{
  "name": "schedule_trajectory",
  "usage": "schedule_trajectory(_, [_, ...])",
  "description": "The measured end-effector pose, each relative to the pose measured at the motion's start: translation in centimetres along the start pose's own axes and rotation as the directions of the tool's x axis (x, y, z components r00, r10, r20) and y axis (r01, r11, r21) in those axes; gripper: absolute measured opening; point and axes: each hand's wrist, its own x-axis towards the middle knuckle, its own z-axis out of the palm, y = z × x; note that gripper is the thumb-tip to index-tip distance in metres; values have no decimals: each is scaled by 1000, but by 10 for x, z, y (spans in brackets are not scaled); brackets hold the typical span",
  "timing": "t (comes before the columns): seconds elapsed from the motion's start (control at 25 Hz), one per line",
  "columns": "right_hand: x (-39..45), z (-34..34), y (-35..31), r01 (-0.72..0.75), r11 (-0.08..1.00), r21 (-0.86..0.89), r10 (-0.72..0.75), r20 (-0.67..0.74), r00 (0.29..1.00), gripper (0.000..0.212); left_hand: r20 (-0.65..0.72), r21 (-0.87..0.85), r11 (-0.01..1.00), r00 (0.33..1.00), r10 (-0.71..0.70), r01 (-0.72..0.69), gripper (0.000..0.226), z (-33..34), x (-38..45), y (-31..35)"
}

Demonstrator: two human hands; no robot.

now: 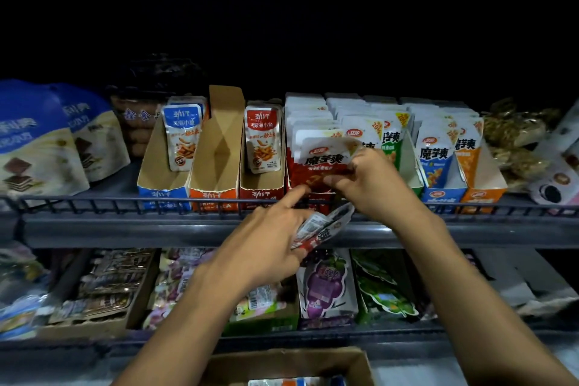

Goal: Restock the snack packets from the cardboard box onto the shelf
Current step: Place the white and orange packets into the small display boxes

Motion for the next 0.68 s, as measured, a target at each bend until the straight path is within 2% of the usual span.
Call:
schedule_trajectory(0.08, [-2, -1, -7, 6, 1000, -6, -7, -43, 999, 13, 17, -28, 1000, 1000, -11, 11, 44, -2, -2, 0])
schedule_trajectory(0.2, [-1, -10, -11, 75, 988, 134, -52, -165, 985, 14, 39, -80, 997, 999, -6, 9, 46, -4, -3, -1])
schedule_trajectory(0.32, [0, -3, -8, 60, 998, 4, -59, -149, 987, 35, 40, -129, 992, 999, 8, -3, 47, -7, -4, 0])
schedule_trajectory(0.4, [1, 4, -4, 26, 1000, -11, -28, -190, 981, 32, 47, -254, 967, 999, -13, 24, 63, -8, -4, -3])
schedule_trajectory(0.44, [-1, 4, -4, 1, 998, 62, 14, -231, 973, 27, 43, -360, 932, 998, -35, 48, 66, -9, -5, -5])
schedule_trajectory(0.48, [-4, 1, -3, -37, 984, 173, 82, -265, 961, 28, 31, -483, 873, 998, -61, 69, 62, -10, -6, -7])
schedule_trajectory(0.56, [-17, -9, -2, -75, 914, 398, 189, -255, 948, 40, -31, -750, 656, 986, -162, 84, 40, -13, -8, -6])
schedule_trajectory(0.6, [-26, -15, -2, -104, 872, 478, 213, -180, 960, 44, -53, -858, 508, 971, -233, 75, 33, -14, -8, -4])
schedule_trajectory(0.68, [-44, -20, -6, -228, 780, 583, 210, 99, 973, 45, -67, -969, 245, 937, -342, 20, 30, -13, -7, 4])
